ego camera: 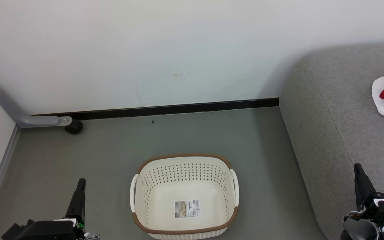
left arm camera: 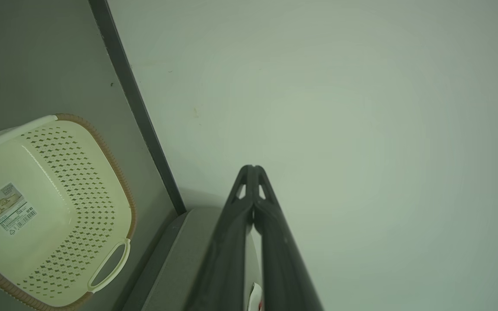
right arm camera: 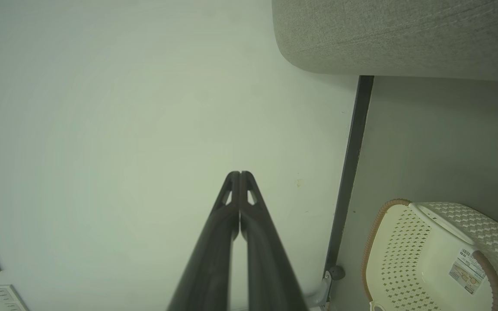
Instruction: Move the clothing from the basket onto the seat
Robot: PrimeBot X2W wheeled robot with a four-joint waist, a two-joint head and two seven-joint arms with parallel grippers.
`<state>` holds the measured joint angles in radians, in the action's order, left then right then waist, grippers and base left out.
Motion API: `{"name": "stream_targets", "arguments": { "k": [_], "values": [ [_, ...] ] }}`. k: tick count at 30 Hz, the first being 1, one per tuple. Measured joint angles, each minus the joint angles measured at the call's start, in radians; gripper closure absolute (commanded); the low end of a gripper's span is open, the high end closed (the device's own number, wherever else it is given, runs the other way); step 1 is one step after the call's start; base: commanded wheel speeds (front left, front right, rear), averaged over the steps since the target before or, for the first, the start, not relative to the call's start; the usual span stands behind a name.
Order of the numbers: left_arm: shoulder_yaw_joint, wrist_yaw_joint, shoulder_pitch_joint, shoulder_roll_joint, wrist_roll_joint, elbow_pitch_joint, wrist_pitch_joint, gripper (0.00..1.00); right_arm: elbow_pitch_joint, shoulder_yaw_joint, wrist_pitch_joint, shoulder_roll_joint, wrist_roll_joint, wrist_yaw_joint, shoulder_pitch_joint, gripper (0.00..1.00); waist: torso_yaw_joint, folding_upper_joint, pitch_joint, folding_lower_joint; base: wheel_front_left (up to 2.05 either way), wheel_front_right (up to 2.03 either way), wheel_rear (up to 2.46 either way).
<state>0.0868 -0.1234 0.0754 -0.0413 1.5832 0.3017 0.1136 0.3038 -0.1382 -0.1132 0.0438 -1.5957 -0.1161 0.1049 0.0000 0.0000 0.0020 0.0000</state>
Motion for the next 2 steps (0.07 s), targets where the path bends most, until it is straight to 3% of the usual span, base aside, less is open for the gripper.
{"name": "stream_targets", "arguments": {
  "k": [2],
  "values": [
    [0.000,0.000,0.000,0.000,0.000,0.000,0.000,1.00,0.000,0.000,0.000,0.000,0.000,0.000,0.000,1.00,0.000,0.0000,0.000,0.0000,0.00,0.00,0.00]
  ]
}}
